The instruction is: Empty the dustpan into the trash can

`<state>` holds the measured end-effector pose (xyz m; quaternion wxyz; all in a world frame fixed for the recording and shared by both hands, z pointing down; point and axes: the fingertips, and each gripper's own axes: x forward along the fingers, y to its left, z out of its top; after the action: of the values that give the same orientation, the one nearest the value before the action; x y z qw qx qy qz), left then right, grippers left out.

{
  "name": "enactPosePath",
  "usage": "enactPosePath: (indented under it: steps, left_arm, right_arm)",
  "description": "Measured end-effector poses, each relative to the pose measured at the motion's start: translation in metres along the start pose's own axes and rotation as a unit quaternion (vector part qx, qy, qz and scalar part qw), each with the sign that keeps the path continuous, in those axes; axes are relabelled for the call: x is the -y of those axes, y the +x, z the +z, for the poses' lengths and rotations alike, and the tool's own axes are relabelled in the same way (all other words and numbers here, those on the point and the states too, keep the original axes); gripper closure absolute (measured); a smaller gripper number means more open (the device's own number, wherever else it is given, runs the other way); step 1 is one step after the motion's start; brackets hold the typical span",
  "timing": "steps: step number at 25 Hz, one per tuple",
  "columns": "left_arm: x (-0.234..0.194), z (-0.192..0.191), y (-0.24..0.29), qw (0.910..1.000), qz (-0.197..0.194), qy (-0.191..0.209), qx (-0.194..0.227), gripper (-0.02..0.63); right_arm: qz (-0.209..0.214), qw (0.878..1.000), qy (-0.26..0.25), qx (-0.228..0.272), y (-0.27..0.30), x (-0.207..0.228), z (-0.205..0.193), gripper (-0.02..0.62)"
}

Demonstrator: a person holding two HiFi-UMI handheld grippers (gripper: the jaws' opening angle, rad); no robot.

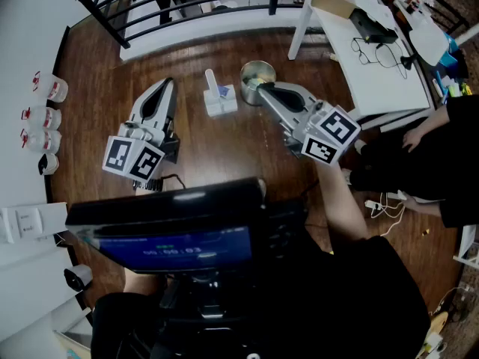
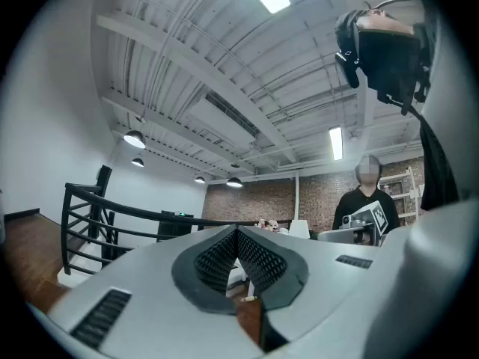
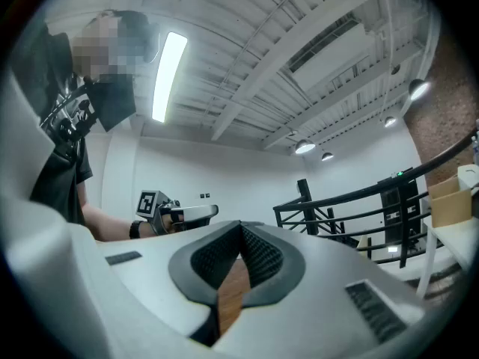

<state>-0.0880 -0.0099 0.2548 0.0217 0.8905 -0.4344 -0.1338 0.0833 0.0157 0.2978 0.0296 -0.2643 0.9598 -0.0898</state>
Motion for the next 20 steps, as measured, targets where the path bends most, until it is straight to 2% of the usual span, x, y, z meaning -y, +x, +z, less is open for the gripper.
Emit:
enactPosePath:
  steps: [10,20]
  left_arm:
    - [0.014,-0.013,0.025,0.9997,0.020,0.015,-0.008,0.604]
    - [-0.036,-0.020,0.037,0.9991,0.042,0.005,-0.003,0.604]
  right_arm:
    - [0.021,1.000,0.006,-0.001,-0.019,0.032,-0.006,0.592]
    - [0.022,0.999,0.014,-0.018,0.020,0.057,-0.013,0.592]
